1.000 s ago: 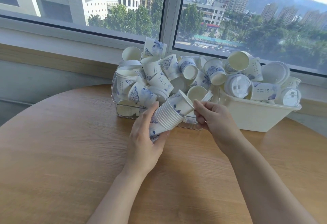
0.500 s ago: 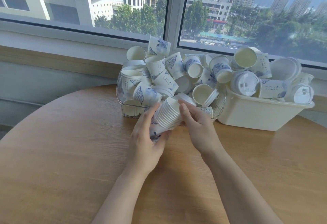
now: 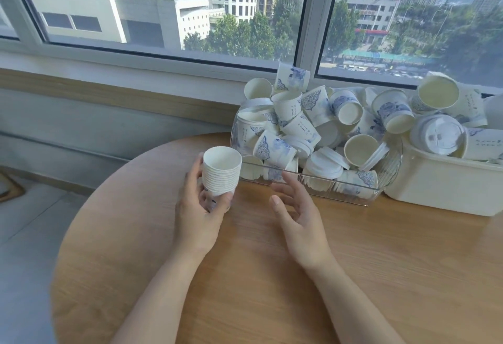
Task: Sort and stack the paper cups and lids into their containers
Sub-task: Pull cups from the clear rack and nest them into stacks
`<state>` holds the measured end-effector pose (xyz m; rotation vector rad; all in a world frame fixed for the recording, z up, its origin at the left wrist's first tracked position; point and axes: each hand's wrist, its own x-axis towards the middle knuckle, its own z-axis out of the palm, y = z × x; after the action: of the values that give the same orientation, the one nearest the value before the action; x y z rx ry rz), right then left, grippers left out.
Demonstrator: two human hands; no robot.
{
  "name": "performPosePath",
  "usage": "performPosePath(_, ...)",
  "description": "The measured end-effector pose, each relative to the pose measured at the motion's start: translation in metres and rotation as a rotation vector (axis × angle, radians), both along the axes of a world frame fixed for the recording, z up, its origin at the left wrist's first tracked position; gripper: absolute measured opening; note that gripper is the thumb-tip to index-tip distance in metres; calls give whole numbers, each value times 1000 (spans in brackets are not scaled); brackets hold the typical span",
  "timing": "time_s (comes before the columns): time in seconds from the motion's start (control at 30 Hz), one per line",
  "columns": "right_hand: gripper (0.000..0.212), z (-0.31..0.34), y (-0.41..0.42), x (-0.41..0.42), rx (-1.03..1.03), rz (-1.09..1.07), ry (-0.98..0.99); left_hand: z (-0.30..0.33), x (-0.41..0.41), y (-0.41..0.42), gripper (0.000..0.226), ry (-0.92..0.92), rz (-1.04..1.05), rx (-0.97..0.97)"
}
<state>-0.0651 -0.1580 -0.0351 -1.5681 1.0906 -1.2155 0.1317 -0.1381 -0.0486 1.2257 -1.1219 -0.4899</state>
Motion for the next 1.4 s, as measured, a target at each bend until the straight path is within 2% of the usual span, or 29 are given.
performPosePath(0.2, 51, -7, -1, 5, -10, 41, 59, -4, 30, -18, 94, -3, 29, 43)
performPosePath(0.4, 50, -12, -4, 6, -6, 74, 49, 3, 50, -39, 92, 36, 79, 58)
performPosePath(0.63, 49, -16, -8, 6, -32, 70, 29, 2, 62, -52, 96, -9, 148, 83)
performPosePath(0.77, 42, -10, -22, 2, -263, -162, 186, 6, 48, -35, 95, -128, 382, 77)
performPosePath(0.87, 42, 5, -42, -2, -345, -315, 164, 11, 14, -19, 81, -180, 487, -16)
performPosePath(1.0, 47, 13, -63, 1, -384, -345, 173, 4, -30, -30, 52, -284, 334, -88)
performPosePath(1.1, 48, 11, -70, 6, -409, -345, 267, -2, -48, -46, 37, -252, 183, -75)
performPosePath(1.23, 45, 10, -74, 7, -429, -343, 328, -7, -53, -55, 34, -195, 90, -61)
performPosePath(1.4, 47, 9, -75, 0, -433, -314, 274, -8, -57, -56, 49, -119, -7, -53)
